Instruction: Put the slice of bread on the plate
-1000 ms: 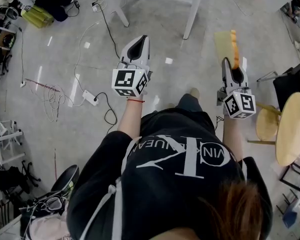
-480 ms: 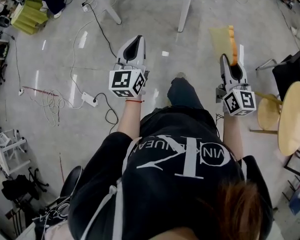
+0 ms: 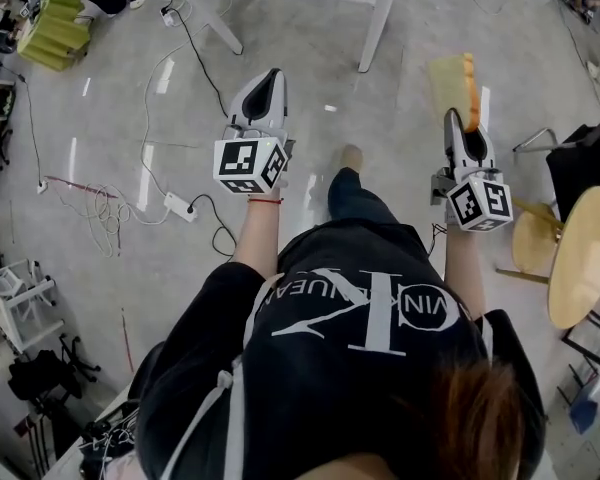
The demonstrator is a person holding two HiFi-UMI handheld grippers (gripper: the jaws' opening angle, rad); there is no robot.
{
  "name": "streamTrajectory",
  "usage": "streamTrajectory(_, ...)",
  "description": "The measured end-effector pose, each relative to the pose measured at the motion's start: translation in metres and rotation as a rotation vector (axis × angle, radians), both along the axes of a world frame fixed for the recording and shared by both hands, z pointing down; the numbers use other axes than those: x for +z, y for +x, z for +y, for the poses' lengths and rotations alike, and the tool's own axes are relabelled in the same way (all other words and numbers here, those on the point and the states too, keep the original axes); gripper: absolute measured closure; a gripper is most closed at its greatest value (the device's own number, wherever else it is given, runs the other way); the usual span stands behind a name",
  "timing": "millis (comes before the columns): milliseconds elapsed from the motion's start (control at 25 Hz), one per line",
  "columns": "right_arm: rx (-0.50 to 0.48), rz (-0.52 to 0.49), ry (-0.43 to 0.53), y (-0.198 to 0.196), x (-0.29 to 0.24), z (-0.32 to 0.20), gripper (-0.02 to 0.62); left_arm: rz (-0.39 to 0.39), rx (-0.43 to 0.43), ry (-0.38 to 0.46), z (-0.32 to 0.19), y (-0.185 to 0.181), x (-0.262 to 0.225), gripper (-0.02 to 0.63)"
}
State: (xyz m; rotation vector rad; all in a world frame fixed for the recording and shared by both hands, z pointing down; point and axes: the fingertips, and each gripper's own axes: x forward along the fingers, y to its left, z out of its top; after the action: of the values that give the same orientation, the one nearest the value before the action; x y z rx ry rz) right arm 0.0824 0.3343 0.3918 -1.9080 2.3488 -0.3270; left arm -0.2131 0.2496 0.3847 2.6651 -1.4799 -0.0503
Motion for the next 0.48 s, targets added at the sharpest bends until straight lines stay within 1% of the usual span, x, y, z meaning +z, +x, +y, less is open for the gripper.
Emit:
streamTrajectory(160,0.011,-0.023,-0.002,0.007,0.002,-0.034,0.497,-0.005,0.019,0.001,-0.031,0.008,-0.004,0.595)
streamTrajectory(320,-0.013,-0.032,-0.006,0.002,0.001,-0.068,0.497,0.015,-0.007,-0.021,-0.067,0.003,-0.006,0.595)
streamTrajectory(400,-0.028,-0.021,-0.013,0.002,0.001,-0.083,0.497,0.014,-0.001,-0.026,-0.082,0.009,-0.007,0.595)
streamTrajectory(480,-0.022,-0.025,-0.014,0.009,0.0,-0.099,0.497,0.0,0.016,-0.022,-0.097,0.019,-0.008,0.595)
